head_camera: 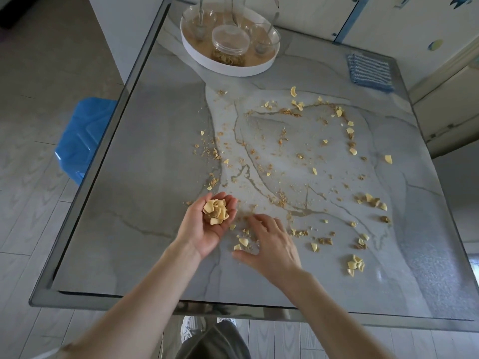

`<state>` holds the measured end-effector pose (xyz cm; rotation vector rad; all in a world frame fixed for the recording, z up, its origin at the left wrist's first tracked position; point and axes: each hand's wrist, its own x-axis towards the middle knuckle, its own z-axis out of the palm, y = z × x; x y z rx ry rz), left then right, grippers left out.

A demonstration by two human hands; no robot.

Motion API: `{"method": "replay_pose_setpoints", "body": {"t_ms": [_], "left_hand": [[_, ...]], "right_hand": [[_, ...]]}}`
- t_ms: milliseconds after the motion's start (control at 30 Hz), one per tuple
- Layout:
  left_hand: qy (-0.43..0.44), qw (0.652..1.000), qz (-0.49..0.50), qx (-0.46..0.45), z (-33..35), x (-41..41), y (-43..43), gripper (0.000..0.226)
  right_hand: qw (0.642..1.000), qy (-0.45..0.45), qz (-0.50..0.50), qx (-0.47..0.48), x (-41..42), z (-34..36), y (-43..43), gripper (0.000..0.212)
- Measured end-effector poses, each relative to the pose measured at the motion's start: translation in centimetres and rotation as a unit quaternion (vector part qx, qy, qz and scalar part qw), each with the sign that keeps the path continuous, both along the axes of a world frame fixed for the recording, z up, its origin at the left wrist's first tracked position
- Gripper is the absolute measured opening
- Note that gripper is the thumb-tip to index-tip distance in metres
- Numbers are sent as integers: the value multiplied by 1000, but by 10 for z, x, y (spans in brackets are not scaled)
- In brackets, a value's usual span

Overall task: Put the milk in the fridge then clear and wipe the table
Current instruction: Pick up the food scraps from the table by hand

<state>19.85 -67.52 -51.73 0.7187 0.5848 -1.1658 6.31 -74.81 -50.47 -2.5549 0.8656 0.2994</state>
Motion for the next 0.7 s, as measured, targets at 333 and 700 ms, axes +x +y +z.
{"method": "replay_pose_setpoints", "body": {"t_ms": [333,700], "left_hand": [[-8,1000,-1,7,0,3,1,28],[-36,999,-29,16,-1,1,-3,26]], "right_hand": [[998,-49,-1,39,7,-9,-14,25],[988,-86,-89,93,24,2,-29,17]]}}
